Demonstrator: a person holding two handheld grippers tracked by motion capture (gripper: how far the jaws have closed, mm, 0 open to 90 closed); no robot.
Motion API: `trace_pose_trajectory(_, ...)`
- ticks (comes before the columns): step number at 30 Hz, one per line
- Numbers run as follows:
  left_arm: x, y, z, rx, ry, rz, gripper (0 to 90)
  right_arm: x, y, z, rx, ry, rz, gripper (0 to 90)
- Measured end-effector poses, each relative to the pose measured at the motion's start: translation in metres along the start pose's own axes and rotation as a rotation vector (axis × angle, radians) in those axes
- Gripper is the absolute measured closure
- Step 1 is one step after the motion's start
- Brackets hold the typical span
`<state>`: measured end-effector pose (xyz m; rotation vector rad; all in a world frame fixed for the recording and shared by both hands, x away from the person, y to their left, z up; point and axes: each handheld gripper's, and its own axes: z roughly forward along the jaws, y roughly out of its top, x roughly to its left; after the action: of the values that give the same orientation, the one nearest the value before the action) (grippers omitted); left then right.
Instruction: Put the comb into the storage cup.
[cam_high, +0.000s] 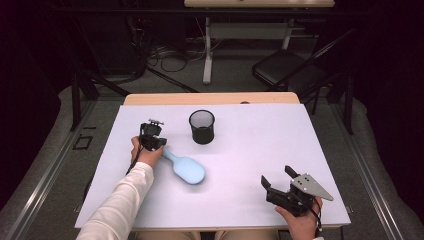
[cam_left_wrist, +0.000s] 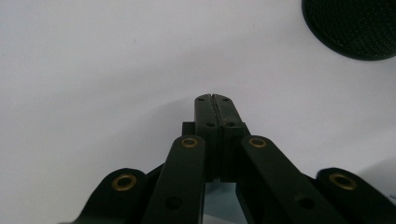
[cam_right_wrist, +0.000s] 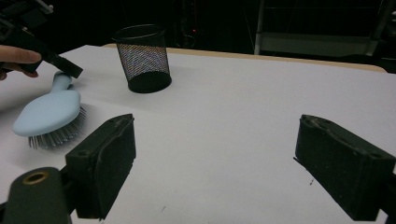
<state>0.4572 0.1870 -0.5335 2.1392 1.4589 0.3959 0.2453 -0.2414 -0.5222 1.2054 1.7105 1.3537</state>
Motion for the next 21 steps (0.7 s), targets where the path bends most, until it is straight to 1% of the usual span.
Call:
trace_pose_trajectory(8,0.001,-0.003,-0.003,0.020,-0.008,0.003,90.0,0.000,0.000,0.000,0.004,0.001,0.002,12.1)
trace_pose_trajectory(14,0.000,-0.005,-0.006,0.041,-0.019,0.024,90.0,0.000,0.000,0.000,0.003,0.001,0.004,12.1)
trace_pose_trajectory(18,0.001,-0.009,-0.008,0.036,-0.028,0.025,90.0,0.000,0.000,0.000,0.003,0.001,0.004,12.2)
trace_pose_trajectory(21,0.003,-0.013,-0.010,0.033,-0.036,0.016,90.0,0.000,0.000,0.000,0.002,0.001,0.006,12.4)
